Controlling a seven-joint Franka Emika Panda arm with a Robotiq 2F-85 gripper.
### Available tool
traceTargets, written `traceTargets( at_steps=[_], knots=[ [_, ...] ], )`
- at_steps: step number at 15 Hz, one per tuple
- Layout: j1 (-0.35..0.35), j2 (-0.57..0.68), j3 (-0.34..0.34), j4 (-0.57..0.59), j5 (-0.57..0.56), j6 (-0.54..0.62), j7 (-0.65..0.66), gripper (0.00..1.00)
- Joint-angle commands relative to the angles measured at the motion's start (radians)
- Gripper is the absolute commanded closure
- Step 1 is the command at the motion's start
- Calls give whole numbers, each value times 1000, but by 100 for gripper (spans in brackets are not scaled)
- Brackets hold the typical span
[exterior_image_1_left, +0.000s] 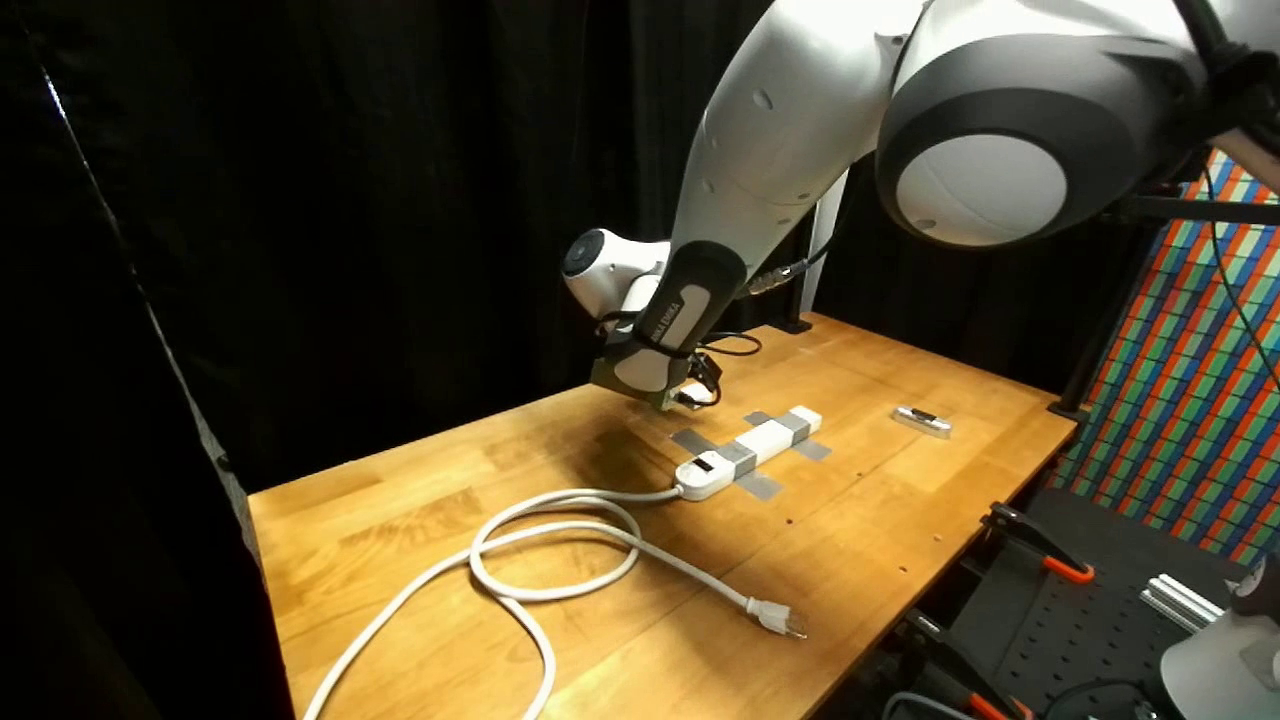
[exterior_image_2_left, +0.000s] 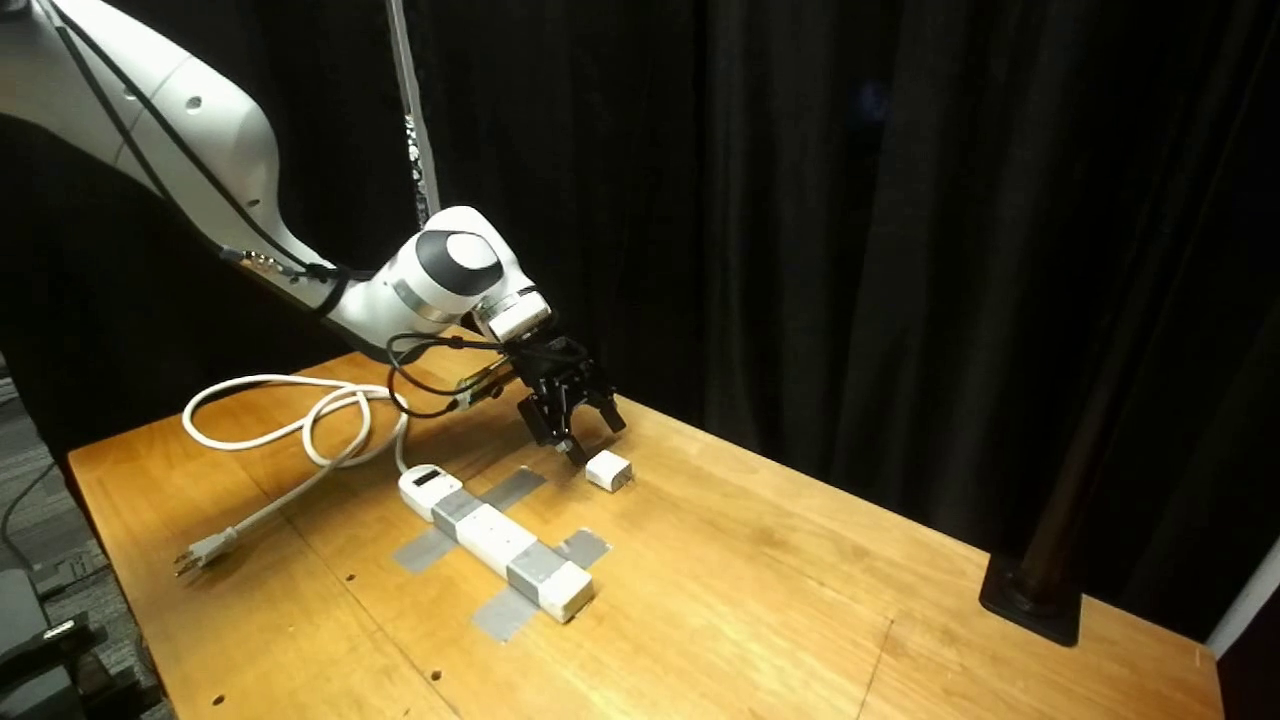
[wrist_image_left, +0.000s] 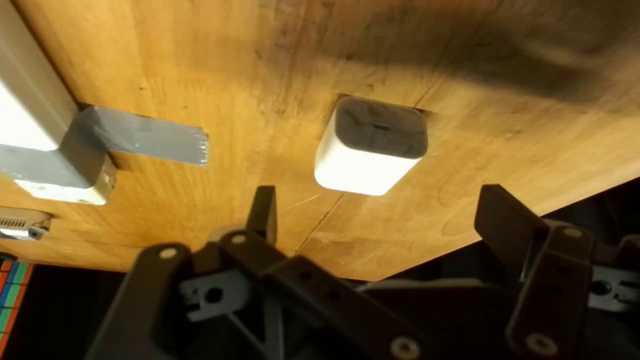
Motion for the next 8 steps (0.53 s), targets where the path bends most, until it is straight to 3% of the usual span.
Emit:
traceTargets(
  at_steps=[1,8],
  knots=[
    [-69,38,56,108,-82,-40,87,0],
    [-158,61,150,188,-192,-105,171,0]
  ],
)
